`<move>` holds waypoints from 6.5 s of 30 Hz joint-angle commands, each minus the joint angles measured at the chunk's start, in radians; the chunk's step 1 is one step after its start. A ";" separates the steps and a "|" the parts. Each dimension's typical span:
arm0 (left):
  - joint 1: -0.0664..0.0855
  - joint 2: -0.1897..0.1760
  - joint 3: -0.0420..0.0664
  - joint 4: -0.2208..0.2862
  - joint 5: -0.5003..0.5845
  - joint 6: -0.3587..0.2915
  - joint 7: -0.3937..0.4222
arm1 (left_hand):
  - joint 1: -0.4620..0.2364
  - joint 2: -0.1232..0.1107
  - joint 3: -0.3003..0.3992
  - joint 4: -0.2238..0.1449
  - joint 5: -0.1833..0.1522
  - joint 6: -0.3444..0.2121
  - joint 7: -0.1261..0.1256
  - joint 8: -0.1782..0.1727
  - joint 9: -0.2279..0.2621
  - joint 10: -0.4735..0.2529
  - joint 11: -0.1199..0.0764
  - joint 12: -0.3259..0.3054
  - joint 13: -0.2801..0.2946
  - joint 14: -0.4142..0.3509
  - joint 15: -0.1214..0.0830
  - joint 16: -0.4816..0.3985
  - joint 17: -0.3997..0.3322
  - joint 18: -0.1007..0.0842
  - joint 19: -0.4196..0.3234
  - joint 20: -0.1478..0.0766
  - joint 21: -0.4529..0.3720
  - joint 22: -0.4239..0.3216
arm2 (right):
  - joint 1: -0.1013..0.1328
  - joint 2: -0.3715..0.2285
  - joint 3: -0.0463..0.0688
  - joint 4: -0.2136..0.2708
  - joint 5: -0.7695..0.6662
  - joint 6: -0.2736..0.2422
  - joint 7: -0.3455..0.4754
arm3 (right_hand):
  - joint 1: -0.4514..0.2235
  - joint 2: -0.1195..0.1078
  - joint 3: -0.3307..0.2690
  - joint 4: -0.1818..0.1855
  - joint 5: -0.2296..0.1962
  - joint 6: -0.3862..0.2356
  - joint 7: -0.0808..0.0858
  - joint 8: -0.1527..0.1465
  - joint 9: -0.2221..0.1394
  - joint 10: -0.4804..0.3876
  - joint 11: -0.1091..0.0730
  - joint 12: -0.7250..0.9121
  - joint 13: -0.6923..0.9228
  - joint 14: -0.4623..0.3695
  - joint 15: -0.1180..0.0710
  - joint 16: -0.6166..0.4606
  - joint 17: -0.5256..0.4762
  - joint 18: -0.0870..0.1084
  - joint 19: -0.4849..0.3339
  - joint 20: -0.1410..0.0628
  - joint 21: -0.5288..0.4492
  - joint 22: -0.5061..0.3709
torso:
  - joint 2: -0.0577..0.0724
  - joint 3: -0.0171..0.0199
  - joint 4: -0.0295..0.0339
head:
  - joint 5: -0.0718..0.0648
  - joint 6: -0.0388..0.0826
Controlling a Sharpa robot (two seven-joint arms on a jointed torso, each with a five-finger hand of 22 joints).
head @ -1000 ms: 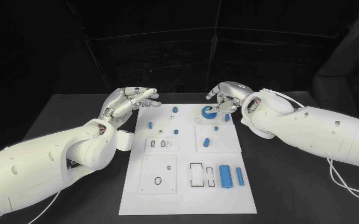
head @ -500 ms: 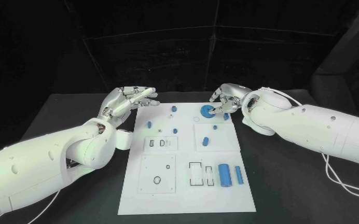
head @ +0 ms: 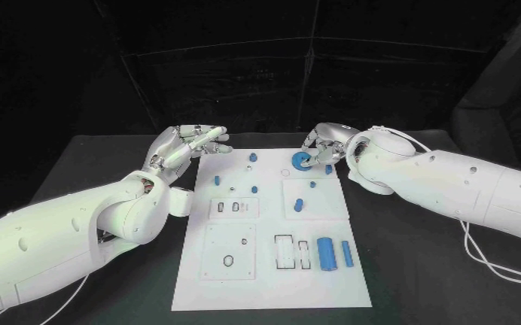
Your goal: Assemble the parts on the task board
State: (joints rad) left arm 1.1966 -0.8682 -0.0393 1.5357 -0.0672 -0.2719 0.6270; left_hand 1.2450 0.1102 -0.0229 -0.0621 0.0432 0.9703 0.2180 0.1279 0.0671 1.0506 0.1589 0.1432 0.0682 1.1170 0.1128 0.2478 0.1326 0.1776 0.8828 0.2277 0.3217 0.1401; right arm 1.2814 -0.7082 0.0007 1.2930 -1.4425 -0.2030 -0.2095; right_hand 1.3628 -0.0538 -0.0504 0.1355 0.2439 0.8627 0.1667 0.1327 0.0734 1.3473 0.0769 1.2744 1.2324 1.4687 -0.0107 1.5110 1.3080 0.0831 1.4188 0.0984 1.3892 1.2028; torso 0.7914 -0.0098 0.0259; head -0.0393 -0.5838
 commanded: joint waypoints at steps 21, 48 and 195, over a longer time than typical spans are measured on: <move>0.001 0.002 0.000 -0.002 -0.001 0.018 0.003 | 0.004 0.011 0.002 -0.007 0.005 0.008 0.002 -0.005 -0.001 0.004 0.004 -0.006 -0.001 0.007 0.001 -0.003 0.002 0.005 0.009 0.000 0.004 -0.001 | 0.000 0.030 0.001 -0.031 -0.062 0.064 -0.020 | 0.080 0.053 0.046 -0.042 -0.035 0.040 -0.006 0.035 0.004 0.075 -0.006 0.111 0.126 0.077 0.004 0.013 0.139 -0.016 0.013 -0.001 0.023 0.029 | 0.000 0.0007 -0.0015 | -0.001 -0.011; 0.001 0.000 0.000 0.000 -0.001 0.023 0.000 | 0.005 0.012 0.004 -0.009 0.005 0.009 0.002 -0.006 -0.001 0.004 0.004 -0.007 -0.001 0.007 0.001 -0.004 0.002 0.005 0.009 0.000 0.004 -0.002 | -0.004 0.016 0.001 0.097 -0.112 -0.121 -0.024 | 0.059 0.067 0.226 -0.105 -0.064 0.130 -0.024 0.039 -0.003 0.115 -0.022 0.161 0.190 0.079 -0.009 0.018 0.157 -0.025 0.031 -0.013 0.050 0.078 | -0.001 -0.0019 0.0005 | 0.002 -0.005; 0.000 0.028 0.000 -0.056 -0.001 0.040 -0.003 | 0.005 0.016 0.006 -0.012 0.005 0.010 0.002 -0.010 -0.001 0.006 0.004 -0.012 -0.001 0.007 0.001 -0.006 0.004 0.005 0.009 0.000 0.003 -0.003 | -0.104 -0.130 -0.001 -0.050 0.176 -0.081 0.358 | 0.041 0.039 0.064 -0.065 -0.035 0.011 0.006 -0.044 -0.002 0.086 0.007 0.126 0.166 0.079 0.016 0.016 0.161 -0.029 0.033 0.011 0.061 0.101 | -0.012 0.0057 -0.0290 | 0.002 -0.010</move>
State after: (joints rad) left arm 1.1956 -0.8415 -0.0395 1.4801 -0.0666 -0.2461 0.6172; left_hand 1.2489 0.1142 -0.0172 -0.0678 0.0432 0.9738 0.2214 0.1241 0.0671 1.0506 0.1589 0.1352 0.0685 1.1170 0.1128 0.2478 0.1349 0.1774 0.8828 0.2277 0.3217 0.1381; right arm 1.1765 -0.8392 -0.0006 1.2449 -1.2602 -0.2969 0.1417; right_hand 1.3952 -0.0152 0.0142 0.0758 0.2050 0.8663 0.1737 0.0890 0.0703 1.4345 0.0856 1.4039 1.3095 1.4633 0.0090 1.5275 1.3073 0.0618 1.4528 0.1143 1.4520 1.3037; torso 0.7795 -0.0039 -0.0030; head -0.0369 -0.5943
